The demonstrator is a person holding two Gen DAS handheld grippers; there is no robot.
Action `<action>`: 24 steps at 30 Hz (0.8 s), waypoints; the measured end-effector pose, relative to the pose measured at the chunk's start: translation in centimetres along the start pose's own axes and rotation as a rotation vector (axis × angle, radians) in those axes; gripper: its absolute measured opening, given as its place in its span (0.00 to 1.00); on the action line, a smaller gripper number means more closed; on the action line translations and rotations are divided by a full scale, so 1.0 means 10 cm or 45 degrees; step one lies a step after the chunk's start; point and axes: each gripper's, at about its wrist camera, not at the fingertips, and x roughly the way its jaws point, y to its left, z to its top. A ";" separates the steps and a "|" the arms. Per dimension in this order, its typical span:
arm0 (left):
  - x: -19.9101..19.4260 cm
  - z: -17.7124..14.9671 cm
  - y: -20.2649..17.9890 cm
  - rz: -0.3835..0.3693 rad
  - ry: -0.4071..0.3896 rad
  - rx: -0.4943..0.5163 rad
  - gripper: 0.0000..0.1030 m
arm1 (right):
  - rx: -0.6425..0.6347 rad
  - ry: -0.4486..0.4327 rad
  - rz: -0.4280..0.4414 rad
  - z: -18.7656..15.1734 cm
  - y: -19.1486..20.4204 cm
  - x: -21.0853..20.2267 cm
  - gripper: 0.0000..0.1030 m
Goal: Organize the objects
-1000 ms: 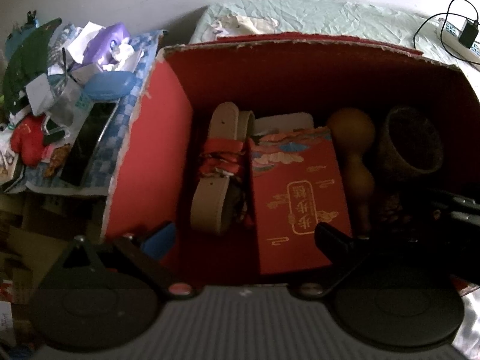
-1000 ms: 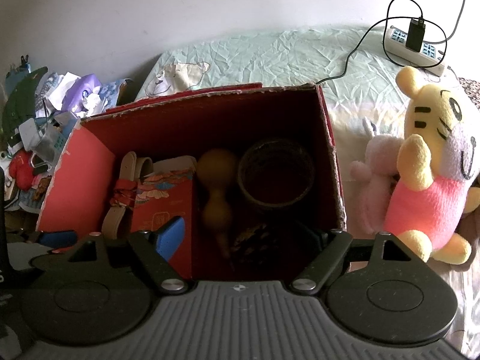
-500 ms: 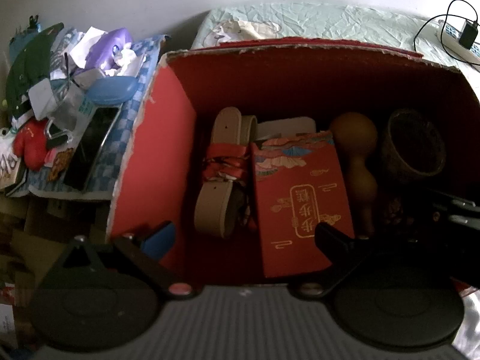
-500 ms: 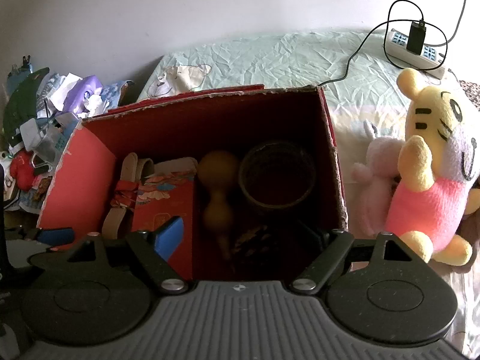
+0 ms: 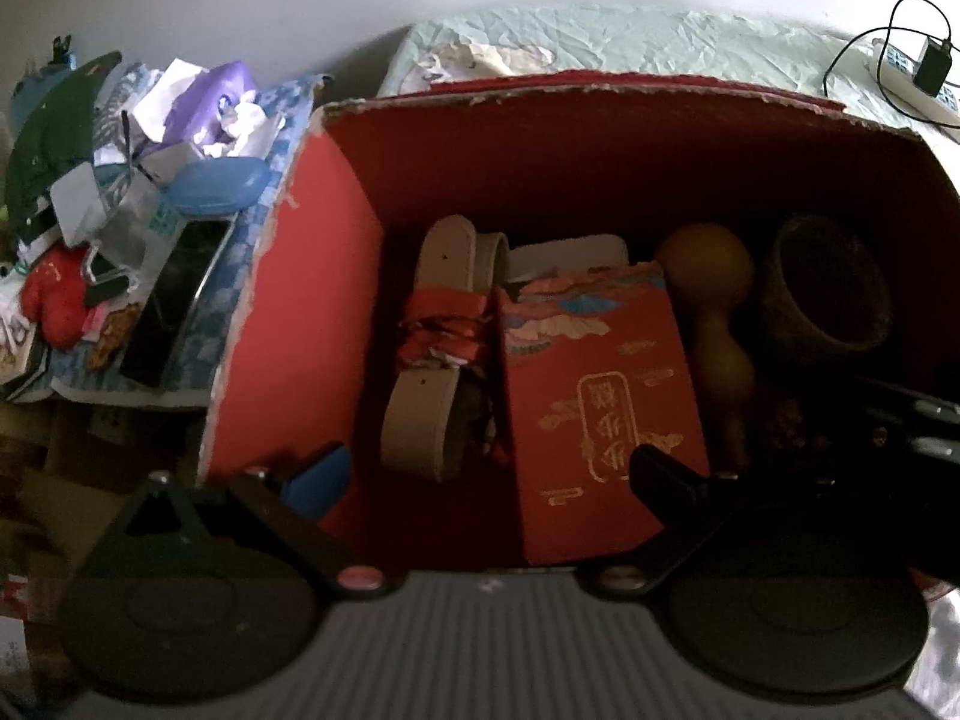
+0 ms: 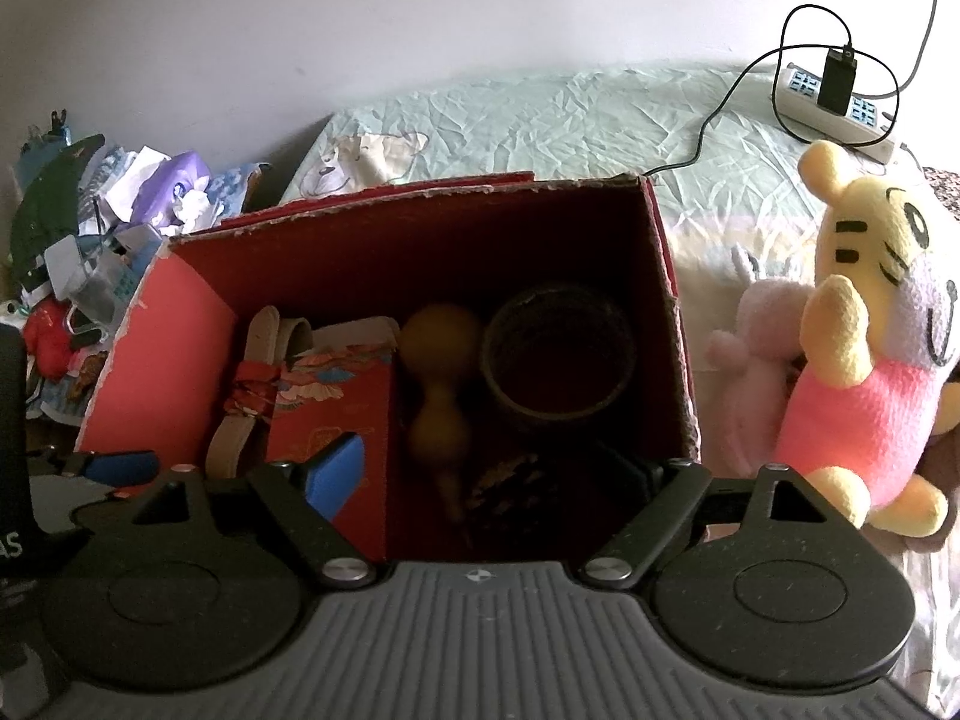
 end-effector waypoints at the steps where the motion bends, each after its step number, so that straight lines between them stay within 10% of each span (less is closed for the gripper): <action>1: 0.00 0.00 0.00 -0.002 -0.004 -0.001 0.97 | -0.001 -0.001 0.002 0.00 0.00 0.00 0.83; 24: 0.06 -0.01 0.00 0.001 -0.029 0.023 0.97 | -0.021 -0.031 0.023 -0.01 -0.01 0.01 0.86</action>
